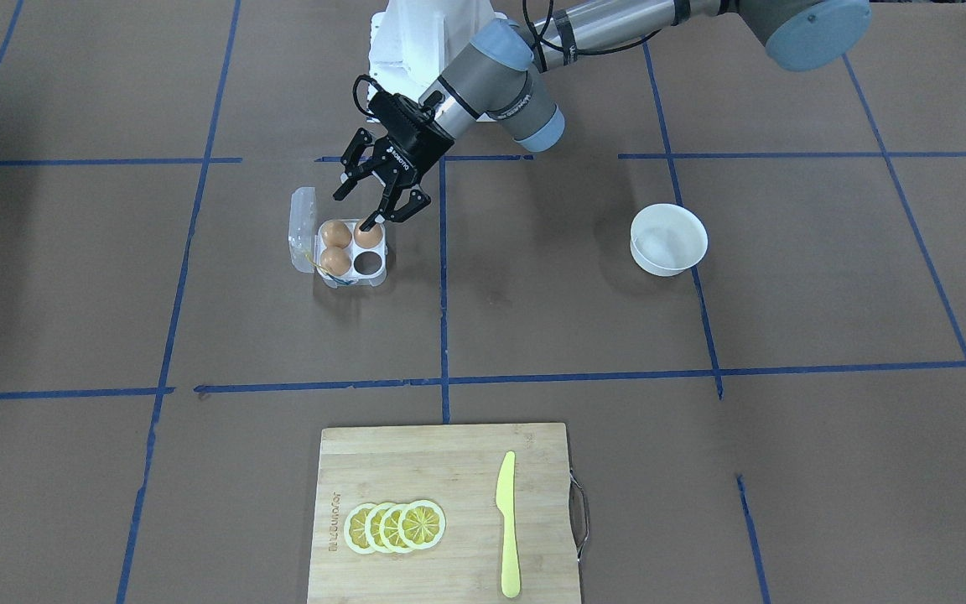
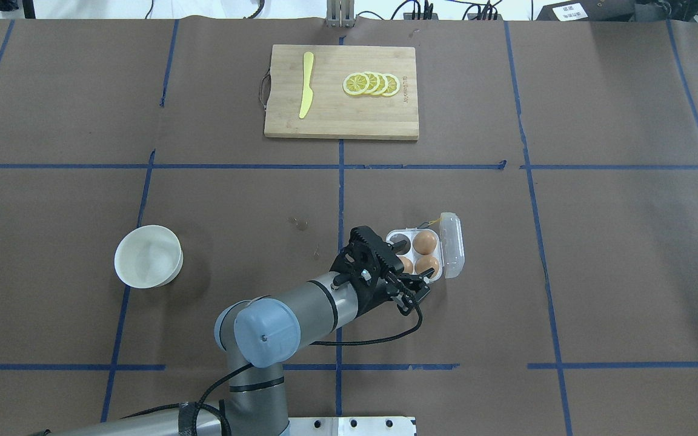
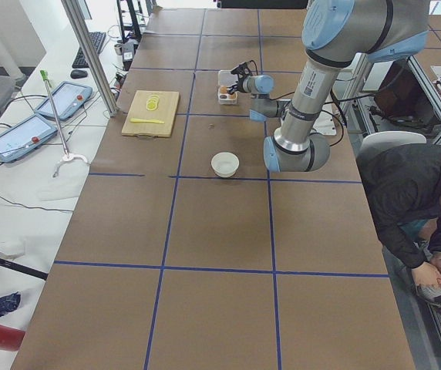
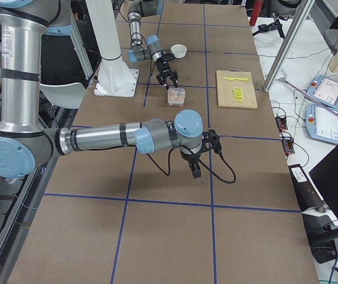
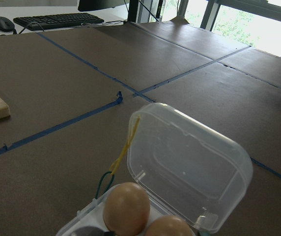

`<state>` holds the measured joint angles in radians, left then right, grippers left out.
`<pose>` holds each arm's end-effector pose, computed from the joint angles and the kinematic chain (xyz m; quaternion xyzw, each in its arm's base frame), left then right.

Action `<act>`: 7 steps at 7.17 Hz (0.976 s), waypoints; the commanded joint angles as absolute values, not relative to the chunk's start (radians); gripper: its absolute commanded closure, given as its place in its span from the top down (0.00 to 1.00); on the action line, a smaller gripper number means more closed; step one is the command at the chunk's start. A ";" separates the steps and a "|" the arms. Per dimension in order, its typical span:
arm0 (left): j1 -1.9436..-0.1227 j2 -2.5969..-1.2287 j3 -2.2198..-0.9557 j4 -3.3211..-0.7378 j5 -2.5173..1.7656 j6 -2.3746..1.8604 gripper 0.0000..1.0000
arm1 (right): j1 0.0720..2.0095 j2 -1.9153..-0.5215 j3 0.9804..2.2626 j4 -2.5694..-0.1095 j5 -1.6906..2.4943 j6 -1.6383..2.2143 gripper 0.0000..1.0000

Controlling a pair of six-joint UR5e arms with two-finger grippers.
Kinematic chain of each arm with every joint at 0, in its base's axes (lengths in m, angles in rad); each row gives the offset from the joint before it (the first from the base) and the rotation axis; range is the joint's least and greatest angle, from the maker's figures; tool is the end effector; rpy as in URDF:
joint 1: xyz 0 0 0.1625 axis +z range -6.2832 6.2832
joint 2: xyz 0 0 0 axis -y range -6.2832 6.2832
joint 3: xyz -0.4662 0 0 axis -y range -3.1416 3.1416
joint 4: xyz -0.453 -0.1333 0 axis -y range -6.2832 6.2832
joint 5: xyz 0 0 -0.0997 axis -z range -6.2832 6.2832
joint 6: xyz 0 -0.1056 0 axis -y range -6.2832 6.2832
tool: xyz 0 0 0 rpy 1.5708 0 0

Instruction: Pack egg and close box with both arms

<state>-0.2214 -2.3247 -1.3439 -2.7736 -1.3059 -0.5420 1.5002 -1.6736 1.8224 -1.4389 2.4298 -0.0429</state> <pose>0.7407 -0.3317 0.1600 0.5109 0.5616 0.1602 0.6308 0.0169 -0.5175 0.5977 0.1215 -0.4140 -0.1092 0.8955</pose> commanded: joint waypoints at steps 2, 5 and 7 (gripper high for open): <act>-0.270 -2.303 -1.528 -2.537 -1.397 -0.540 0.86 | 1.500 -1.674 1.822 -1.439 2.431 -0.043 1.00; -0.337 -2.150 -1.757 -2.280 -1.431 -0.688 0.99 | 1.500 -1.674 1.824 -1.437 2.431 -0.043 1.00; -0.513 -2.076 -1.868 -2.017 -1.643 -0.713 0.99 | 1.500 -1.674 1.824 -1.439 2.431 -0.043 1.00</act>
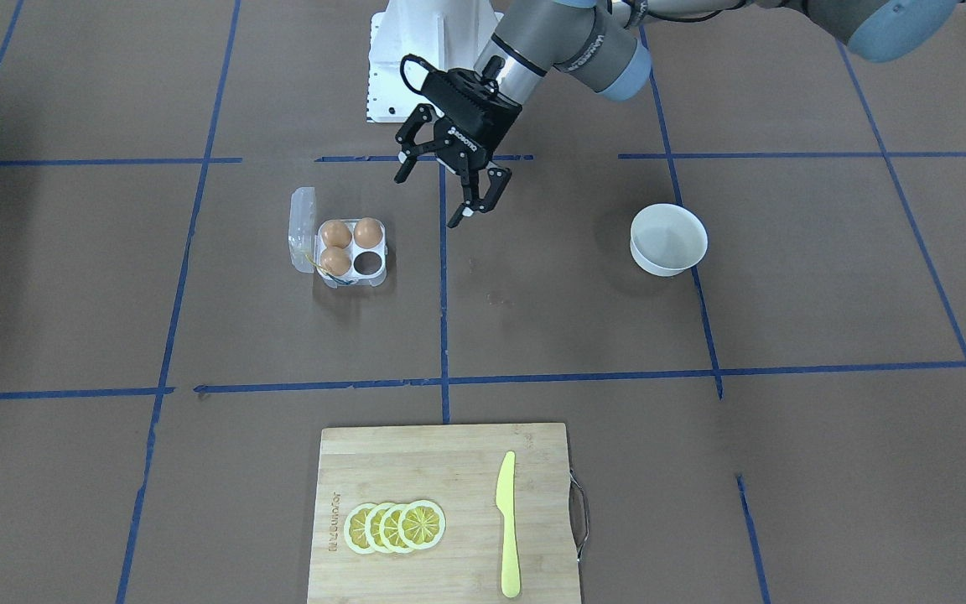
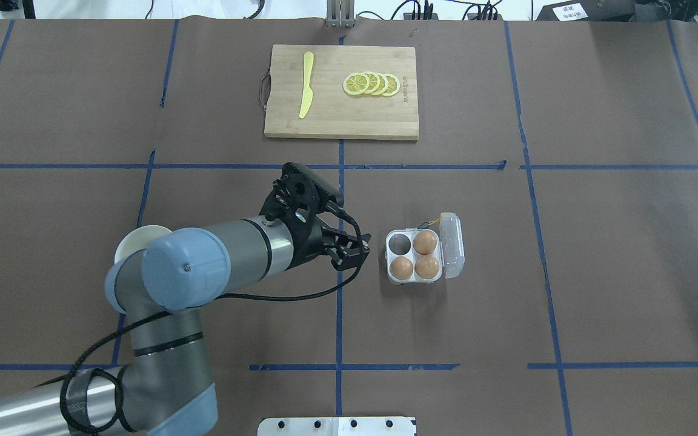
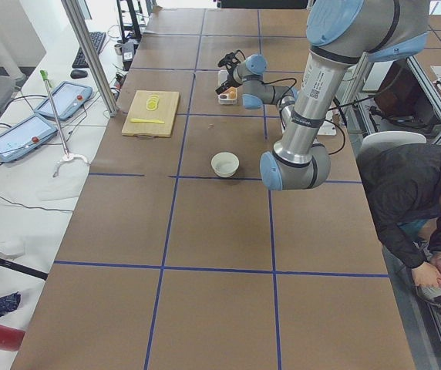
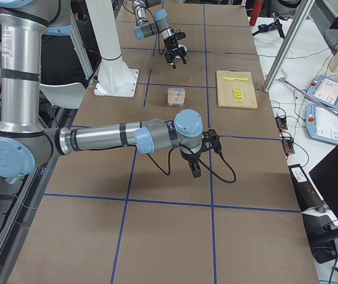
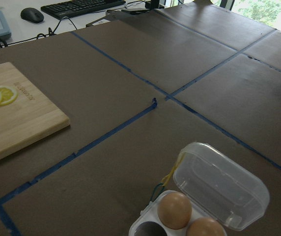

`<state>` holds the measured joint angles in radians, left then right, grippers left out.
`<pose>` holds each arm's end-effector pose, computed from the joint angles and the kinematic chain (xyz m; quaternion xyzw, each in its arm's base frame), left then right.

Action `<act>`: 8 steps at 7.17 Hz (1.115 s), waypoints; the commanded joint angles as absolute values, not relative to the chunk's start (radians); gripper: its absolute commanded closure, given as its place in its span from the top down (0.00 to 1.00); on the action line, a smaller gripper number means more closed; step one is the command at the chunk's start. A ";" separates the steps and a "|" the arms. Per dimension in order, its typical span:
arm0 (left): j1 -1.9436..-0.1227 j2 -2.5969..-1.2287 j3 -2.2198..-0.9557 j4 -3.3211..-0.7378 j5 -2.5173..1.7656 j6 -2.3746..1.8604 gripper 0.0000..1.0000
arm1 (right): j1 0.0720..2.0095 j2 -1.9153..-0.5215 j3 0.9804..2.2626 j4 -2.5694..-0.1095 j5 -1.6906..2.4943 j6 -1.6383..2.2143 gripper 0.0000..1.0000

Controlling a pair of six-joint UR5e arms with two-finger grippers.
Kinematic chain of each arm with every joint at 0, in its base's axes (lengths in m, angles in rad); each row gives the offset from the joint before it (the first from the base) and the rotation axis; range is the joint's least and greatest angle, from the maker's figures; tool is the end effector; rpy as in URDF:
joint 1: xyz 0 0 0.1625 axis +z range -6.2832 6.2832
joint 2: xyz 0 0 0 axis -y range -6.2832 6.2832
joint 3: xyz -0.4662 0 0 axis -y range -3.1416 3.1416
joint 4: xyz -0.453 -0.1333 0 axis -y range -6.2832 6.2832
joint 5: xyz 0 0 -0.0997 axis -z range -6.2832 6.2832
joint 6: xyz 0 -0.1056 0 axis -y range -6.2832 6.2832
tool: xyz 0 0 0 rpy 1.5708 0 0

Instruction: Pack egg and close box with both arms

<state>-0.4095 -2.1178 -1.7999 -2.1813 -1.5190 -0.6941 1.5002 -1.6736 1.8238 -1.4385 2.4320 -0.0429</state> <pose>0.5756 -0.4011 0.1646 0.3991 0.4993 0.1619 0.7518 0.0167 -0.5175 0.5967 0.1222 -0.4150 -0.1097 0.8949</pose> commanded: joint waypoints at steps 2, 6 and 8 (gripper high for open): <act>-0.741 -2.072 -1.949 -1.585 -1.800 -0.697 1.00 | 1.500 -1.674 1.824 -1.439 2.431 -0.043 1.00; -1.139 -1.958 -1.917 -1.204 -2.013 -0.499 1.00 | 1.500 -1.672 1.825 -1.437 2.431 -0.041 1.00; -1.381 -1.855 -1.812 -1.235 -2.174 -0.094 1.00 | 1.500 -1.666 1.844 -1.433 2.433 0.042 1.00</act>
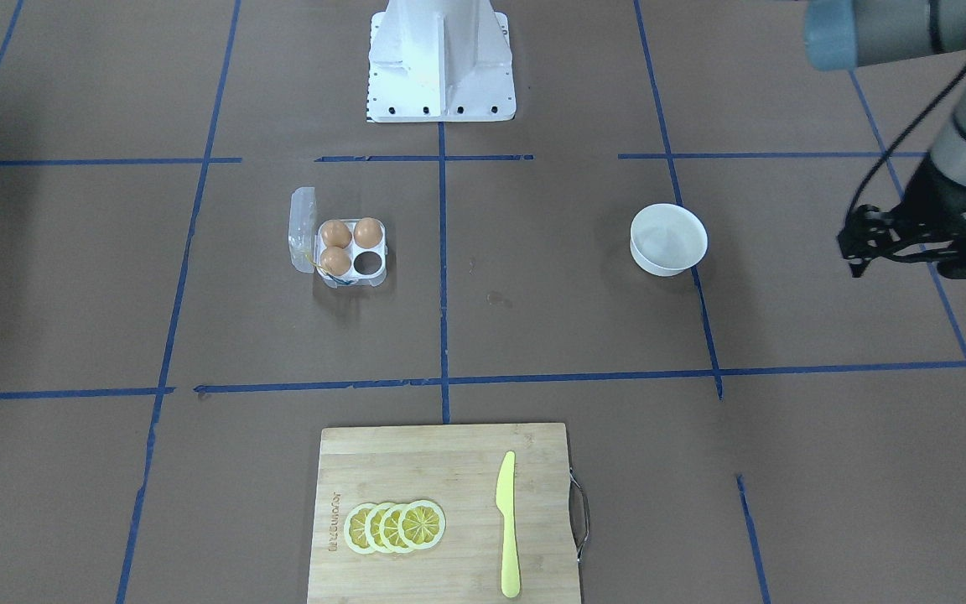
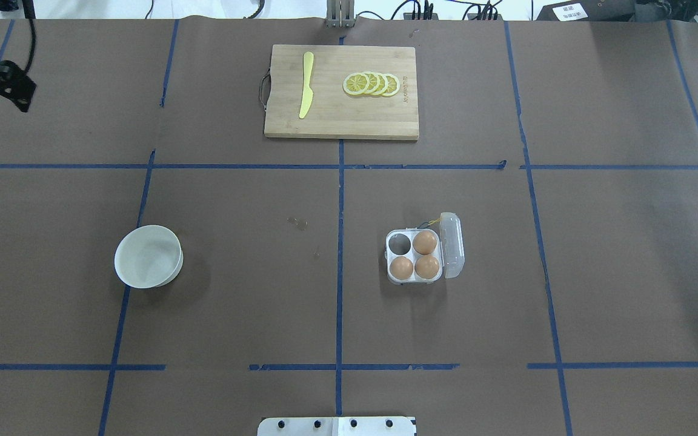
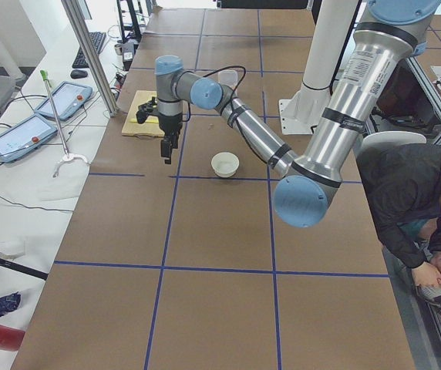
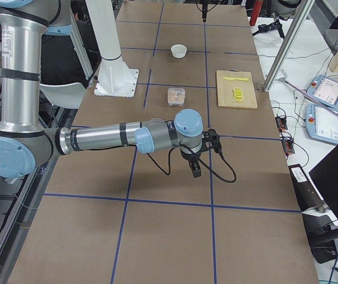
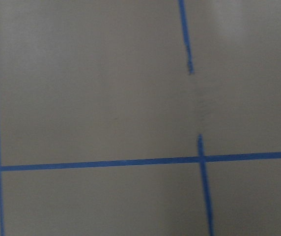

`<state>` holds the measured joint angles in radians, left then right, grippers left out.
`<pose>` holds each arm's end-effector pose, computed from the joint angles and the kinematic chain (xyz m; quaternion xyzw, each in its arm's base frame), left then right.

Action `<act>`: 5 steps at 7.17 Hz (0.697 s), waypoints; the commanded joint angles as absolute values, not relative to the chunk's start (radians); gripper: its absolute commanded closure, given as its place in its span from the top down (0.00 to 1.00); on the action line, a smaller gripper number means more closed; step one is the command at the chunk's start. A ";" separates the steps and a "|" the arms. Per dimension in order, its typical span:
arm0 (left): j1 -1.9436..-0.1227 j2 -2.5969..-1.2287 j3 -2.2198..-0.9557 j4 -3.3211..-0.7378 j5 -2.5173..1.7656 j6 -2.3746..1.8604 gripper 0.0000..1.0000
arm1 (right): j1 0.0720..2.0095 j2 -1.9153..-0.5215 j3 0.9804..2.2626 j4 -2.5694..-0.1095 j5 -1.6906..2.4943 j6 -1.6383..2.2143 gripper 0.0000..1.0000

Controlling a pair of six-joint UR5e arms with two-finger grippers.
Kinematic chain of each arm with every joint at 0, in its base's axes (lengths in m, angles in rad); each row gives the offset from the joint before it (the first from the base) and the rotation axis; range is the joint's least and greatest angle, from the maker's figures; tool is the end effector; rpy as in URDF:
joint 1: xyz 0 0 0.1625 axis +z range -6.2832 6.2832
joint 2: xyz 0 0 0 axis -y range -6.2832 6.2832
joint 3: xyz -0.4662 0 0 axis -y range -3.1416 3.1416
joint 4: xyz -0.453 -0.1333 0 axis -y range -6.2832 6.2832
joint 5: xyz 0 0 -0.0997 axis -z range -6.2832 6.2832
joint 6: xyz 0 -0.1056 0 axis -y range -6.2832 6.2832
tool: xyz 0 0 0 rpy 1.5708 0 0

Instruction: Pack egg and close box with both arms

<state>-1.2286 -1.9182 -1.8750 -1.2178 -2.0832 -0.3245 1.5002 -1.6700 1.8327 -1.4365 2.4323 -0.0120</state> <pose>0.1384 -0.6314 0.3848 0.0540 0.2839 0.0462 0.9562 0.0166 -0.5188 0.5896 0.1223 -0.4167 -0.0988 0.8953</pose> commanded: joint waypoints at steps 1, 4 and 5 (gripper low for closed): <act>-1.432 -1.795 -1.798 -1.247 -2.209 -0.060 1.00 | 1.500 -1.666 1.861 -1.433 2.434 0.054 1.00; -1.575 -1.478 -1.763 -1.640 -2.385 -0.055 1.00 | 1.468 -1.667 1.942 -1.436 2.439 0.216 1.00; -1.577 -1.476 -1.746 -1.637 -2.385 -0.058 1.00 | 1.391 -1.658 1.974 -1.436 2.424 0.321 1.00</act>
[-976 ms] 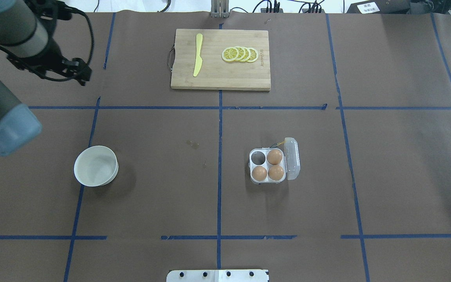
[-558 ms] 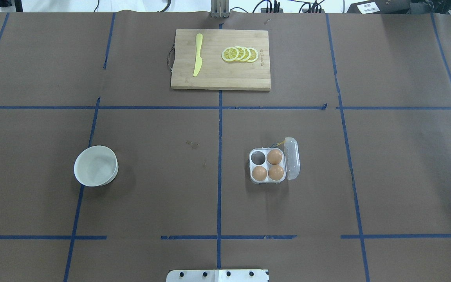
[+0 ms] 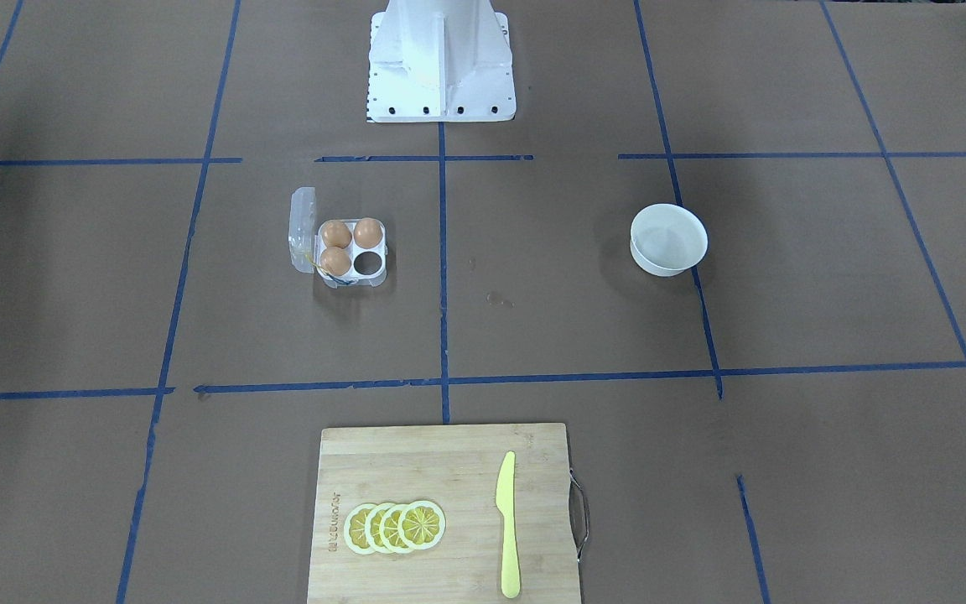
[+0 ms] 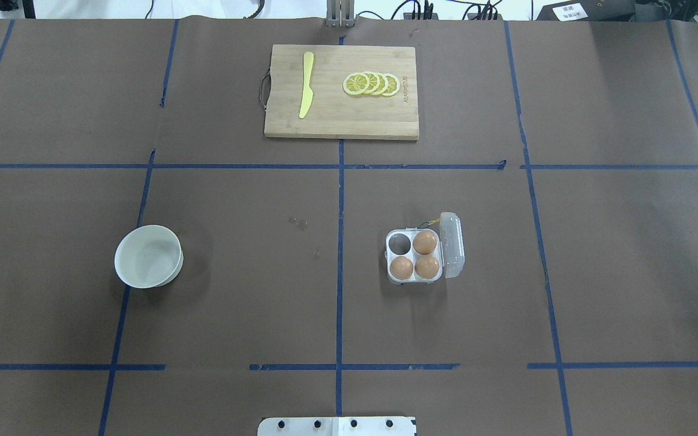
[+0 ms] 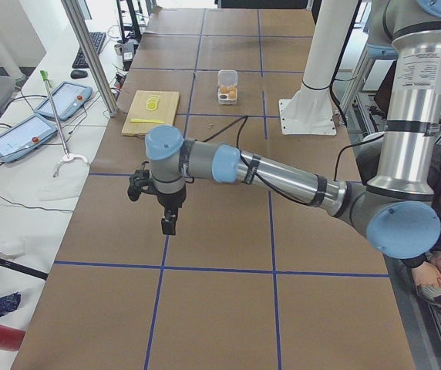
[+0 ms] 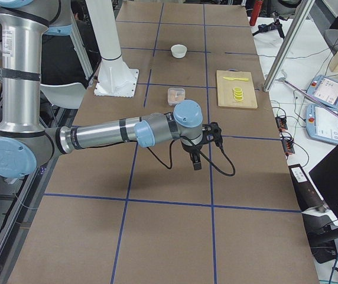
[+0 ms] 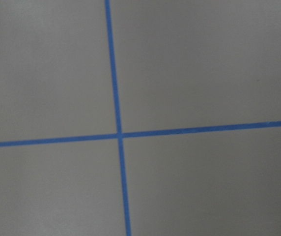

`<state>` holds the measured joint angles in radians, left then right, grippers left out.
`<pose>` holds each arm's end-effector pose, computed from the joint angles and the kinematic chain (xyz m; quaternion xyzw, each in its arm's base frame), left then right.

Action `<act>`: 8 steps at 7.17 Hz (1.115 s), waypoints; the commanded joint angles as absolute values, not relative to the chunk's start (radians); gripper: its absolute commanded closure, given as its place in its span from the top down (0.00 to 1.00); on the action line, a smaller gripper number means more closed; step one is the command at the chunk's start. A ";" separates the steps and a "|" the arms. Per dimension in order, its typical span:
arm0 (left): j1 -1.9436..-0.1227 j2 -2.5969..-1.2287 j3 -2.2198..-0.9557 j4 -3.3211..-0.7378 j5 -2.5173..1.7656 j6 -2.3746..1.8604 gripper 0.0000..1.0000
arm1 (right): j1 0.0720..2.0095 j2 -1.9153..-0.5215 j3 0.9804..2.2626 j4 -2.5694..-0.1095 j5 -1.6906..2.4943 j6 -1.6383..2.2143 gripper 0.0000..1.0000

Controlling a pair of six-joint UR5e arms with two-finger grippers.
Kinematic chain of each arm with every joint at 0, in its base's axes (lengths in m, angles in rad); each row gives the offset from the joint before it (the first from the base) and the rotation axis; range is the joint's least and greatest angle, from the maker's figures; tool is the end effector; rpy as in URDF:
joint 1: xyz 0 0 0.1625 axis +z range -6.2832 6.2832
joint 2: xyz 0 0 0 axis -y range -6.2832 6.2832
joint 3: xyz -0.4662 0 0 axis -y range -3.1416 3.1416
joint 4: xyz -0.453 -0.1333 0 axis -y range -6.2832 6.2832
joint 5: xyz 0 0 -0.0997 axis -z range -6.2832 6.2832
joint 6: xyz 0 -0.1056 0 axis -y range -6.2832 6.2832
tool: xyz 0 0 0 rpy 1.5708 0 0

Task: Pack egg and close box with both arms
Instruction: 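Move the right gripper toward the open carton lid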

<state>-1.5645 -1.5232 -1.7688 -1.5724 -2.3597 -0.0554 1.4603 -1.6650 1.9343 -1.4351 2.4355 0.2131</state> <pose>-0.0550 -0.5359 0.6187 0.0583 0.3852 0.0066 0.9210 -0.0038 -0.5142 0.5298 0.1141 -0.4345 -0.0385 0.8926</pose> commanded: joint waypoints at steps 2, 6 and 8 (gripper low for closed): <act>-1.578 -1.480 -1.750 -1.623 -2.379 -0.058 1.00 | 1.160 -1.603 2.070 -1.434 2.297 0.650 0.99; -1.577 -1.496 -1.750 -1.623 -2.381 -0.058 1.00 | 0.702 -1.490 2.060 -1.376 1.921 1.037 0.99; -1.577 -1.496 -1.758 -1.621 -2.381 -0.058 1.00 | 0.550 -1.390 1.998 -1.379 1.798 1.142 0.99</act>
<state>-1.5771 -1.4951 -1.7552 -1.6227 -2.3806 -0.0583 0.6457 -1.4558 2.0344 -1.3785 1.8741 1.0641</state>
